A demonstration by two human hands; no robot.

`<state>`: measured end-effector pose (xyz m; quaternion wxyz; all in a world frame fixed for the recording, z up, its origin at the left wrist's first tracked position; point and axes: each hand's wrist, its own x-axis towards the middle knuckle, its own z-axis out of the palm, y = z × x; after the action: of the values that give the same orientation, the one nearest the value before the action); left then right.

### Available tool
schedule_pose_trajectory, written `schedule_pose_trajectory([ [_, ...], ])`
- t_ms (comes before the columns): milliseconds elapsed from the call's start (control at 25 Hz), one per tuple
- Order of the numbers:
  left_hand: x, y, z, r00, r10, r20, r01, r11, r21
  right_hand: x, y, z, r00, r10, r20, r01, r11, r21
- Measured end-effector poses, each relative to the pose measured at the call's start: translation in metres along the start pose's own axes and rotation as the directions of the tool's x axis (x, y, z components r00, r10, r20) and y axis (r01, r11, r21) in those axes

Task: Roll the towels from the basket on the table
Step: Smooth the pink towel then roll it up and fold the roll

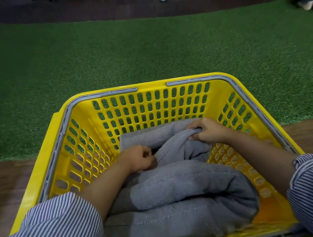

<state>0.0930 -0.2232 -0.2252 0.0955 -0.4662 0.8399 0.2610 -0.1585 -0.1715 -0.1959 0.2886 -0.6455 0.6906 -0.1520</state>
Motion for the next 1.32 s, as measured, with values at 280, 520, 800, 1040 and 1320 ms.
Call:
schedule_pose_trajectory([
  [280,0.008,0.028,0.012,0.994,-0.106,-0.018,0.107,0.965,0.24,0.0,-0.015,0.007,0.991,-0.018,-0.133,0.043,0.981,0.187],
  [520,-0.002,0.01,0.015,0.949,0.097,-0.299,-0.088,0.995,0.043,-0.002,0.003,0.0,0.993,-0.116,0.029,0.113,0.991,0.072],
  [800,0.002,-0.011,0.018,0.96,0.144,-0.24,-0.02,0.89,0.456,0.001,0.012,0.005,0.986,-0.021,0.166,0.086,0.914,-0.396],
  [1040,0.004,0.001,0.016,0.87,0.327,-0.369,-0.029,0.78,0.625,0.003,0.016,-0.004,0.977,0.049,0.208,0.042,0.91,-0.413],
  [1320,-0.006,-0.024,0.009,0.963,0.2,-0.182,-0.143,0.948,0.285,-0.01,-0.008,-0.009,0.99,-0.005,0.141,0.054,0.936,-0.347],
])
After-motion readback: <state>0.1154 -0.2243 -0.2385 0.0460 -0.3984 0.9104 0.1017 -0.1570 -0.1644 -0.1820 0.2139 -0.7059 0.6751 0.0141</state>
